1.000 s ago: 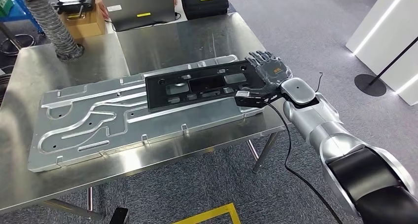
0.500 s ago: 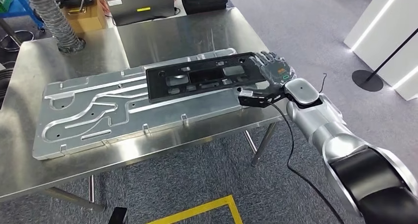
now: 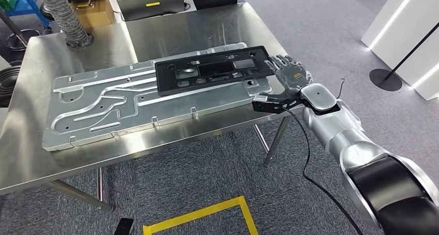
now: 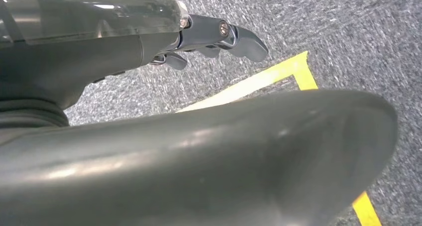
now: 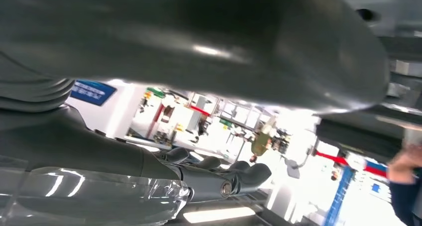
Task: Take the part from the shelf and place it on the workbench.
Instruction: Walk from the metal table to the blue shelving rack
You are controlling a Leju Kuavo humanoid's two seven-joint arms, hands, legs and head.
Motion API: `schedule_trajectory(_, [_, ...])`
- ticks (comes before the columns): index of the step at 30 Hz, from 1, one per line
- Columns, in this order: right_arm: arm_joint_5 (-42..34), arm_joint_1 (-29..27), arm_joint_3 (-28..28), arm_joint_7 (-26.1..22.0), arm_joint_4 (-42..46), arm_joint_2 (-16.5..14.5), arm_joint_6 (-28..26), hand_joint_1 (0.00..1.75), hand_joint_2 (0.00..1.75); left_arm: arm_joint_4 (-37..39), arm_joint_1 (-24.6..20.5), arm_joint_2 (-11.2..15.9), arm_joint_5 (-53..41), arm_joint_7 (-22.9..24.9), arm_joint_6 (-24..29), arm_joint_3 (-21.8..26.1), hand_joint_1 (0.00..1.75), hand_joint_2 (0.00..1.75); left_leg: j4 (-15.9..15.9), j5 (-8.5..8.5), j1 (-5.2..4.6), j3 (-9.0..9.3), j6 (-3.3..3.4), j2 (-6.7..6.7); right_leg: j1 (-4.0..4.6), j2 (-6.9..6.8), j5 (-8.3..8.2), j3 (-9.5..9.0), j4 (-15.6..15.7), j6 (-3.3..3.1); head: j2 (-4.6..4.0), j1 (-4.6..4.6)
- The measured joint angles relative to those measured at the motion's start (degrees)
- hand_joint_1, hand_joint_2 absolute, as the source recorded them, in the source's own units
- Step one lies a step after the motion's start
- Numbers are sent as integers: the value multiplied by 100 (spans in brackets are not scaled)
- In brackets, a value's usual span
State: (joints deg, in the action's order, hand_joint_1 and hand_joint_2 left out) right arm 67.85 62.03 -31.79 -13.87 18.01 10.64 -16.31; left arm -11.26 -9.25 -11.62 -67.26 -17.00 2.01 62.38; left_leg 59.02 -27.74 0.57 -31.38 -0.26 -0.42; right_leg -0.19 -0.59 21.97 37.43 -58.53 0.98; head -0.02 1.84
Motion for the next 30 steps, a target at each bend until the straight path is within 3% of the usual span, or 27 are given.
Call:
schedule_trajectory(2, [1,-4,9,-3,-3,2,8,0,0,1,-1,0,7,0,0,0,0,0,-25,82,12,-54,95,11,-16,9,51,49,-54,73,0,0])
schedule_trajectory(3, [1,-5,13,-4,-4,6,14,0,0,2,-4,-1,10,0,0,0,0,0,-40,135,18,-96,142,17,-28,16,200,112,-192,104,1,0])
schedule_trajectory(6, [2,-9,21,-8,-16,17,26,0,0,2,1,3,17,0,0,2,0,0,-45,285,15,-274,207,24,-54,32,925,435,-1172,167,1,0])
schedule_trajectory(7, [2,-16,22,-10,-23,18,28,0,0,2,4,4,18,0,0,2,0,0,-42,332,11,-337,207,24,-57,33,1047,500,-1474,177,0,0])
schedule_trajectory(8, [3,-21,22,-11,-31,18,30,0,0,2,5,6,18,0,0,2,0,0,-38,379,9,-403,203,23,-58,33,1046,479,-1607,179,0,0])
schedule_trajectory(9, [3,-24,22,-11,-35,18,31,0,0,2,6,8,18,0,0,2,0,0,-35,426,7,-464,195,23,-57,33,942,351,-1528,169,0,0])
schedule_trajectory(11, [3,-13,23,-5,-37,19,31,0,0,2,7,8,17,1,0,2,0,0,-33,512,3,-561,168,21,-48,36,684,-174,-825,115,0,0])
schedule_trajectory(13, [3,9,28,3,-34,20,31,0,0,2,5,8,16,2,0,2,0,0,-42,593,-3,-615,114,20,-13,44,624,-619,-122,57,0,0])
schedule_trajectory(14, [3,18,33,7,-35,26,31,0,0,2,5,8,16,3,-1,2,0,0,-56,635,0,-628,81,19,10,48,641,-703,41,34,0,0])
schedule_trajectory(17, [3,25,47,15,-39,40,33,0,0,2,26,10,11,6,-5,2,0,0,-73,690,5,-675,-26,13,5,34,510,-664,147,-62,1,0])
schedule_trajectory(19, [1,20,51,15,-39,38,32,0,0,2,38,16,5,7,-7,2,0,0,221,353,5,-794,-82,10,-25,9,377,-582,204,-147,1,1])
schedule_trajectory(21, [-1,5,57,15,-42,40,31,0,0,2,43,23,2,10,-7,2,0,0,905,-193,15,-968,-119,11,-10,-1,264,-444,199,-184,0,1])
schedule_trajectory(22, [-1,-7,60,18,-44,42,31,0,0,2,46,27,0,14,-7,2,0,0,1243,-348,18,-1025,-134,12,-6,-2,208,-361,187,-182,0,1])
schedule_trajectory(23, [-1,-22,62,21,-46,44,30,0,0,2,50,31,-1,17,-7,2,0,0,1457,-371,18,-1018,-144,12,-3,-1,153,-272,171,-179,0,0])
schedule_trajectory(24, [-1,-37,64,25,-48,45,29,0,0,2,52,34,-1,20,-7,2,0,0,1489,-274,18,-929,-147,13,-2,2,100,-182,149,-171,1,0])
schedule_trajectory(26, [-1,-59,67,36,-48,46,25,0,0,2,48,43,-2,32,-7,2,0,0,975,-13,17,-475,-127,13,-3,14,6,-14,87,-137,1,1])
schedule_trajectory(28, [-2,-66,79,45,-46,58,17,0,0,2,38,50,-2,45,-8,1,0,0,253,-36,-3,25,-73,8,10,22,-71,104,31,-82,0,1])
schedule_trajectory(30, [-2,-69,96,48,-46,74,10,0,0,2,38,55,-3,54,-9,1,0,0,-47,-126,-29,178,-4,3,16,21,-152,147,20,-20,1,1])
